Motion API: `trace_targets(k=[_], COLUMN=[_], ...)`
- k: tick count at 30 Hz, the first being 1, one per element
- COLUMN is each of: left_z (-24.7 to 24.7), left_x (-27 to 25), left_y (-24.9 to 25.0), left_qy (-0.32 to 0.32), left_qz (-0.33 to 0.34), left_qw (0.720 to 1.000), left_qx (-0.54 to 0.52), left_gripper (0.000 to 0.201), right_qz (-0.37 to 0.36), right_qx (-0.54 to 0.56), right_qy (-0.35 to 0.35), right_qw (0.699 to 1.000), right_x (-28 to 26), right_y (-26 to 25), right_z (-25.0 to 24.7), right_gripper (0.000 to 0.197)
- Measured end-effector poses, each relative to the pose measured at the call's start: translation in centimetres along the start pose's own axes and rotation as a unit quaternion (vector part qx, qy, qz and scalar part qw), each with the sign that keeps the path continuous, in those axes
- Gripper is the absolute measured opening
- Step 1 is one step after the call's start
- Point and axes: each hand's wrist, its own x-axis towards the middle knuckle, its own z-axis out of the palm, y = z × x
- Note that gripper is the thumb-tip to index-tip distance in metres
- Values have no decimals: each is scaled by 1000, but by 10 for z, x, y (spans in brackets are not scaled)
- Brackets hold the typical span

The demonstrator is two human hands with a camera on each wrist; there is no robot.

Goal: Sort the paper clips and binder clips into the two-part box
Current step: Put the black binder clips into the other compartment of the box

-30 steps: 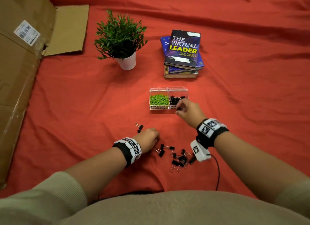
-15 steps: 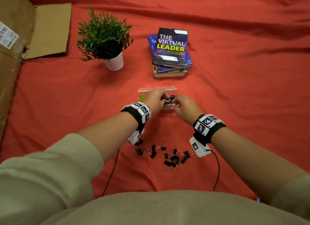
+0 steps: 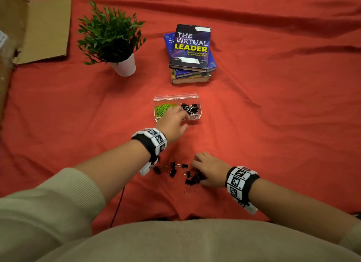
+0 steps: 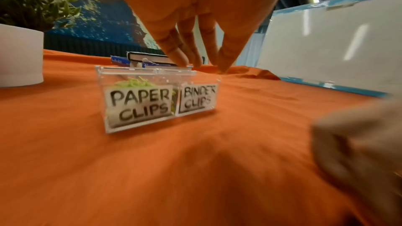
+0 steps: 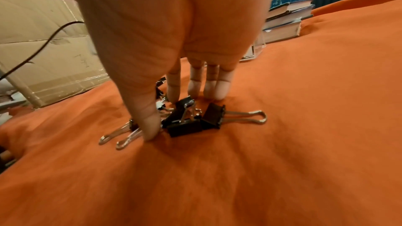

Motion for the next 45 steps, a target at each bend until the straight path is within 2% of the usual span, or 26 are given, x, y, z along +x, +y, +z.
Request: trace_targets(k=[4, 6, 8, 14, 23, 27, 30, 33, 35, 38, 41, 44, 45], left_z=[14, 21, 29, 46, 51, 51, 52, 53, 52, 52, 52, 51, 51], left_x=[-48, -68, -84, -107, -112, -110, -109, -107, -106, -105, -102, -100, -99], left_y=[-10, -14, -16, -18, -14, -15, -16, -17, -18, -22, -24, -25, -25], left_qy=[-161, -206, -221, -217, -191, -185, -182, -169, -167, -166, -169, -160, -155], left_qz=[-3, -10, -12, -16, -12, -6, -12, -12, -9, -4, 3, 10, 14], left_qw=[987, 977, 972, 970, 977, 980, 981, 983, 984, 985, 985, 986, 987], left_qx=[26, 60, 83, 108, 98, 72, 72, 74, 68, 53, 40, 35, 37], left_gripper=[22, 34, 45, 54, 38, 27, 26, 25, 24, 23, 19, 13, 13], right_qz=[27, 40, 49, 83, 103, 120, 154, 204, 216, 211, 207, 216, 210], right_qx=[40, 51, 62, 94, 109, 153, 208, 291, 347, 396, 355, 209, 167], right_qy=[24, 25, 28, 28, 47, 73, 109, 109, 122, 182, 243, 276, 271], right_qw=[999, 998, 996, 992, 988, 978, 960, 928, 904, 875, 878, 913, 924], right_x=[6, 9, 11, 17, 18, 22, 24, 26, 29, 39, 58, 80, 87], right_y=[3, 3, 3, -3, -6, -2, 2, 7, 10, 15, 24, 29, 30], right_z=[-4, -6, -6, -4, -2, -6, -11, -21, -35, -74, -115, -141, -144], right_gripper=[32, 31, 31, 34, 24, 20, 16, 13, 21, 26, 25, 6, 7])
